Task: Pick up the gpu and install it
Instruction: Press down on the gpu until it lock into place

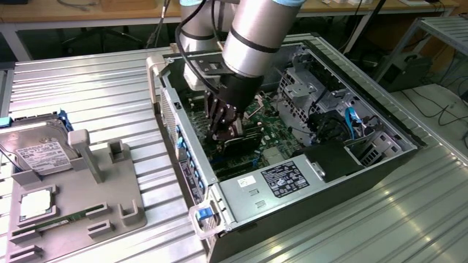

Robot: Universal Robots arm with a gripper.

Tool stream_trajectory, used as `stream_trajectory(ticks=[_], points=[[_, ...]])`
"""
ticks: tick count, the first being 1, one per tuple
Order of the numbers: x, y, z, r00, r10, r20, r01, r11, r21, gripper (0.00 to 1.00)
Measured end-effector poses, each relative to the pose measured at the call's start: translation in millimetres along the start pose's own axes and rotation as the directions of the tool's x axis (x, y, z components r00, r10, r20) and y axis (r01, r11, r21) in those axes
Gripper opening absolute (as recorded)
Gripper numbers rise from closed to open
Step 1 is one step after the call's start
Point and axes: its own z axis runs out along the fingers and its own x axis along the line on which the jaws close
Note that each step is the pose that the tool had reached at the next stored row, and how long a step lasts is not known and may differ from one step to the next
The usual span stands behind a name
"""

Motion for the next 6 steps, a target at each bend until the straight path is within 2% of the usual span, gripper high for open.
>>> stream_trajectory(ticks=[1,3,4,6], points=[[-6.9,1.5,1.1,1.0,0.002,-0.0086,-0.001,0.9992,0.0389,0.11],[-5.7,2.0,8.2,0.9999,-0.001,-0.0149,0.002,0.9992,0.0403,0.11],[-5.5,3.7,-2.6,0.9999,-0.001,-0.0162,0.002,0.9992,0.0407,0.11],[-5.4,4.4,-6.6,0.9999,-0.002,-0.0163,0.002,0.9992,0.0406,0.11]])
